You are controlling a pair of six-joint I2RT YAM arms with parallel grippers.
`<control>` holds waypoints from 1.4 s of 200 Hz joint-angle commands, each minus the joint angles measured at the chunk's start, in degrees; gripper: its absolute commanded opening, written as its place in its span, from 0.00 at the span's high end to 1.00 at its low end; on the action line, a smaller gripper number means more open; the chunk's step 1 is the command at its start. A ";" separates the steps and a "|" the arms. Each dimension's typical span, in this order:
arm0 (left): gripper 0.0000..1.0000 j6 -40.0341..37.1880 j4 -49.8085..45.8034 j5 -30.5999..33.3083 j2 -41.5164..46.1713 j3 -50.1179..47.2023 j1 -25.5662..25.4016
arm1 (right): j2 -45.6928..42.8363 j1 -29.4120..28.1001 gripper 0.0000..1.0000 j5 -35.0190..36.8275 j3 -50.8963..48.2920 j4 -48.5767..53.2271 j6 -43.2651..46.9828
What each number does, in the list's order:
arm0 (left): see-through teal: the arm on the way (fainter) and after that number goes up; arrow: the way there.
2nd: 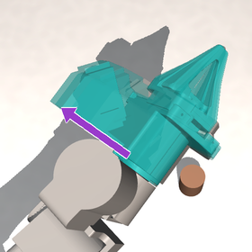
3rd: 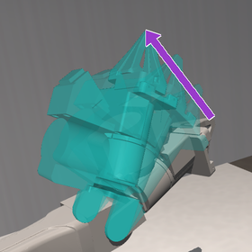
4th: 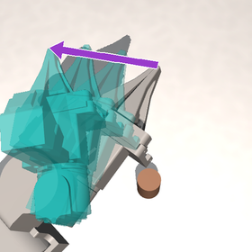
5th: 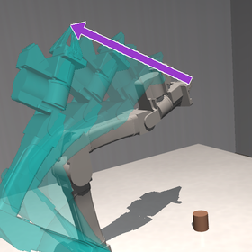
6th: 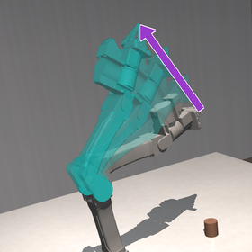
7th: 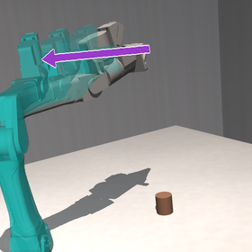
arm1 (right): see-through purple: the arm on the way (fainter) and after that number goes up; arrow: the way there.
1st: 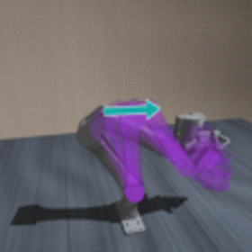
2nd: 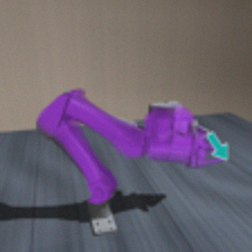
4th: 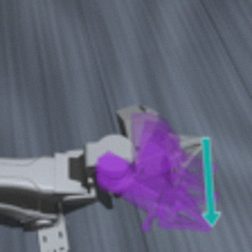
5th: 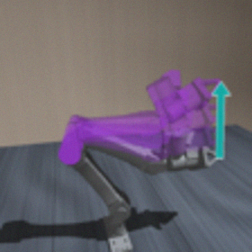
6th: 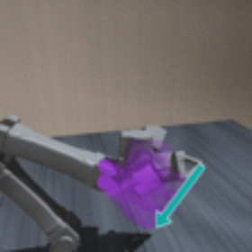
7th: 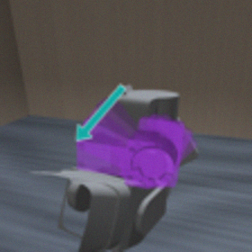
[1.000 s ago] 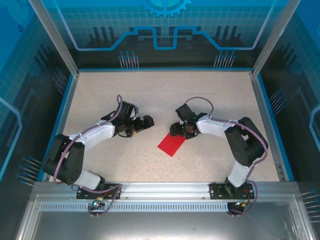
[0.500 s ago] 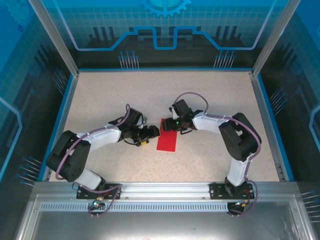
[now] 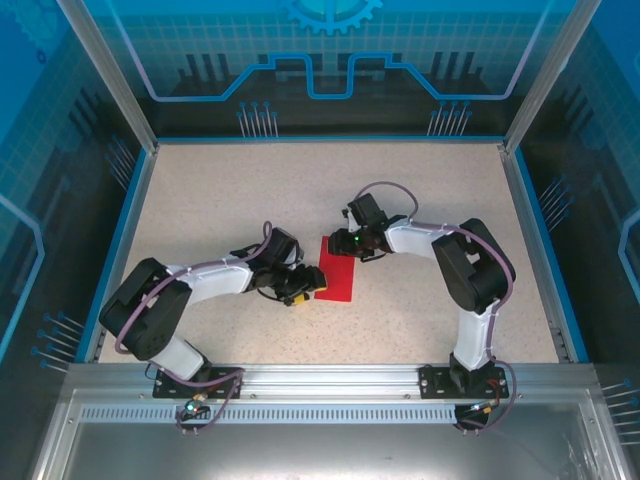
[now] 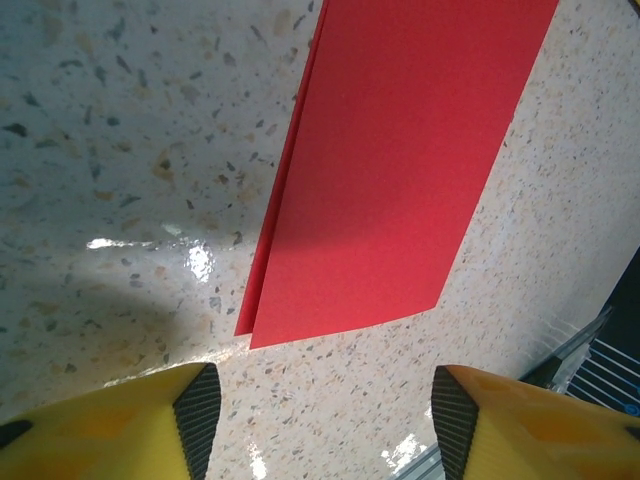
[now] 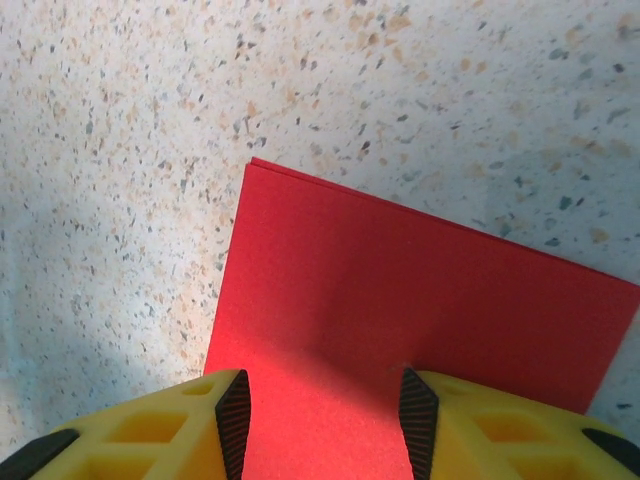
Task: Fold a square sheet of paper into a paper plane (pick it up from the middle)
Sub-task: Fold the triangle a second time at the center of the table.
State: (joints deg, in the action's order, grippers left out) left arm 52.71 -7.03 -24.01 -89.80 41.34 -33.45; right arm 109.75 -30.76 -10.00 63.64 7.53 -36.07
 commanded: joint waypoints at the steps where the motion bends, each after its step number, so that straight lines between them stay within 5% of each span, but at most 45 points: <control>1: 0.41 1.93 2.33 -2.44 -1.56 -0.65 -0.61 | 2.66 1.71 0.53 -1.42 -2.55 -1.19 -3.15; 280: 0.56 0.57 13.04 -2.58 -2.17 1.91 -0.95 | 5.29 2.42 0.55 -2.96 -5.03 -1.19 -4.58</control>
State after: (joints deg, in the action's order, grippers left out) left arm 54.00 2.79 -25.19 -93.95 43.42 -34.04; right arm 109.93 -28.82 -14.61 60.10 -0.05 -40.53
